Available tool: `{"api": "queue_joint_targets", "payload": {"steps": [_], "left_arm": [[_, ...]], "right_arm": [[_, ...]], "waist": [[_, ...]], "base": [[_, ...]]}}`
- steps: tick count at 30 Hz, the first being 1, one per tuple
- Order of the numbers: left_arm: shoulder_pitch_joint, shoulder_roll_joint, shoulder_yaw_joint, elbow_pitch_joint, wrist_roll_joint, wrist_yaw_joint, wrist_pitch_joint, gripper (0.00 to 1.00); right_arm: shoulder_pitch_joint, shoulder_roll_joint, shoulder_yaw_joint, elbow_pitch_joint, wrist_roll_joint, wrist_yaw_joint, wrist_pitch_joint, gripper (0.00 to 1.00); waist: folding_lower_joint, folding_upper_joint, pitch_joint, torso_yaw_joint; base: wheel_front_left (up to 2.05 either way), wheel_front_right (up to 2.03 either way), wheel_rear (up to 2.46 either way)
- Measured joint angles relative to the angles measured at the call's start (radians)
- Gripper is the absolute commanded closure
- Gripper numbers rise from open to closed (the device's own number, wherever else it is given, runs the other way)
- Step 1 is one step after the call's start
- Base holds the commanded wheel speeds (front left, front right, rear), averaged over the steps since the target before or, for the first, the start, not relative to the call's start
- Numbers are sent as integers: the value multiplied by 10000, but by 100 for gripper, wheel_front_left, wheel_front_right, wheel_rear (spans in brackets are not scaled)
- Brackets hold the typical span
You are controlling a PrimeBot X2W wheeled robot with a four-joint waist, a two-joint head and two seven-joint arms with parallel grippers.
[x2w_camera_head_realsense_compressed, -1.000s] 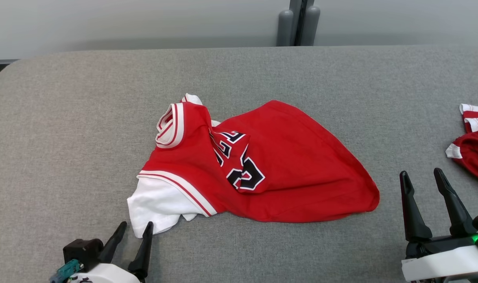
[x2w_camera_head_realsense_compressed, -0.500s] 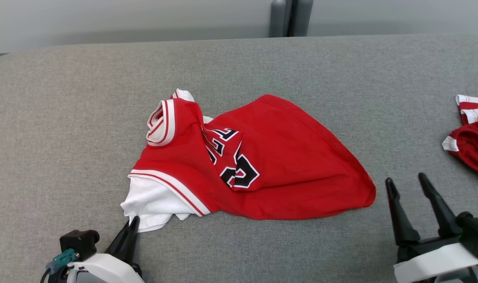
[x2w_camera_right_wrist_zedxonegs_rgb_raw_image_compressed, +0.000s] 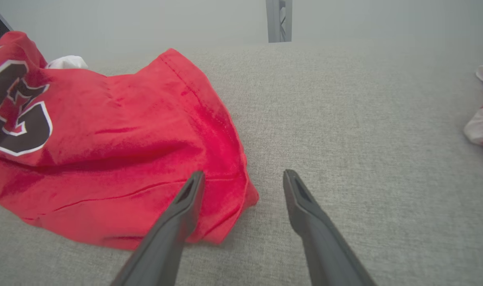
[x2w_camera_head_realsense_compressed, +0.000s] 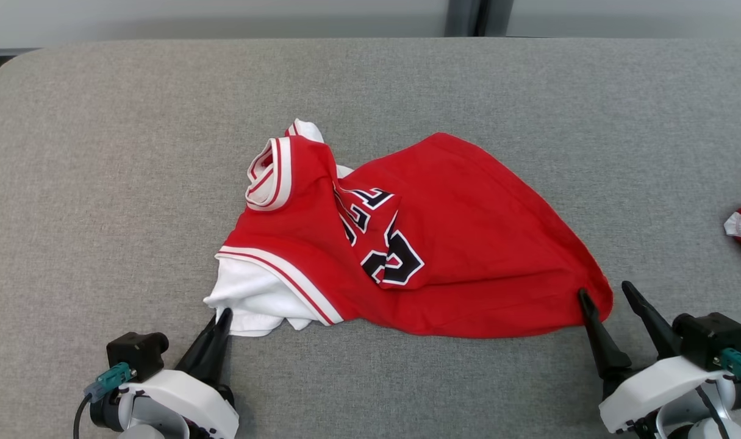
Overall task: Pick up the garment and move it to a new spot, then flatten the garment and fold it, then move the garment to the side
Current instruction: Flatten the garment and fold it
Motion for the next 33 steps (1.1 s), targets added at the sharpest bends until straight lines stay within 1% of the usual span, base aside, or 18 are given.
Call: {"api": "queue_joint_targets", "payload": {"steps": [1, 2, 3, 4, 5, 9, 11, 15, 17, 18, 24, 27, 30, 31, 33], "left_arm": [[-35, -10, -10, 23, 2, -15, -38, 100], [-47, -12, -15, 33, 4, -25, -86, 100], [-54, -21, -27, 38, 12, -25, -123, 100], [-62, -23, -31, 38, 15, -25, -159, 100], [-68, -21, -44, 38, 36, -25, -205, 100], [-172, 42, -19, -2, 65, -6, -353, 100], [-221, 119, 59, -186, 157, 81, -464, 100], [-262, 232, 349, -1252, 376, 328, -662, 100], [-262, 395, 690, -1998, 474, 531, -719, 100], [-265, 535, 886, -2826, 665, 686, -746, 100], [-612, 878, 991, -4901, 1229, 857, -759, 100], [-1117, 1039, 982, -5637, 1392, 888, -627, 100], [-1861, 1183, 1018, -6194, 1488, 897, -433, 100], [-1861, 1183, 1018, -6194, 1488, 897, -433, 100], [-2389, 1290, 1020, -6481, 1555, 884, -244, 100]], "right_arm": [[-62, -36, 63, 107, 52, 0, 8, 13], [-128, -77, 130, 196, 107, 0, 56, 52], [-183, -132, 205, 267, 165, 0, 63, 62], [-223, -182, 251, 326, 217, 0, 63, 77], [-251, -224, 301, 393, 253, 0, 75, 100], [-407, -351, 416, 376, 428, 0, 134, 100], [-410, -431, 433, 201, 514, 0, 56, 100], [-548, -489, 462, -410, 813, 0, 40, 100], [-711, -462, 593, -767, 1296, 0, 54, 100], [-973, -408, 675, -1060, 1942, 0, 115, 100], [-1805, -485, 871, -1847, 3977, 0, 370, 100], [-2234, -562, 752, -2213, 4966, 0, 416, 100], [-2686, -696, 573, -2566, 5643, 0, 405, 100], [-2686, -696, 573, -2566, 5643, 0, 405, 100], [-2965, -853, 435, -2786, 5848, 0, 385, 100]], "waist": [[0, 0, 34, 26], [0, 0, 64, 45], [0, 0, 89, 59], [0, 0, 112, 69], [0, 0, 132, 77], [0, 0, 160, 72], [0, 0, 145, 57], [0, 0, 51, 9], [0, 0, -4, -78], [0, 0, -90, -156], [0, 0, -395, -218], [0, 0, -534, -173], [0, 0, -672, -137], [0, 0, -672, -137], [0, 0, -766, -135]], "base": [[0, 0, 0], [0, 0, 0], [0, 0, 0], [0, 0, 0], [0, 0, 0], [0, 0, 0], [0, 0, 0], [0, 0, 0], [0, 0, 0], [0, 0, 0], [0, 0, 0], [0, 0, 0], [0, 0, 0], [0, 0, 0], [0, 0, 0]]}}
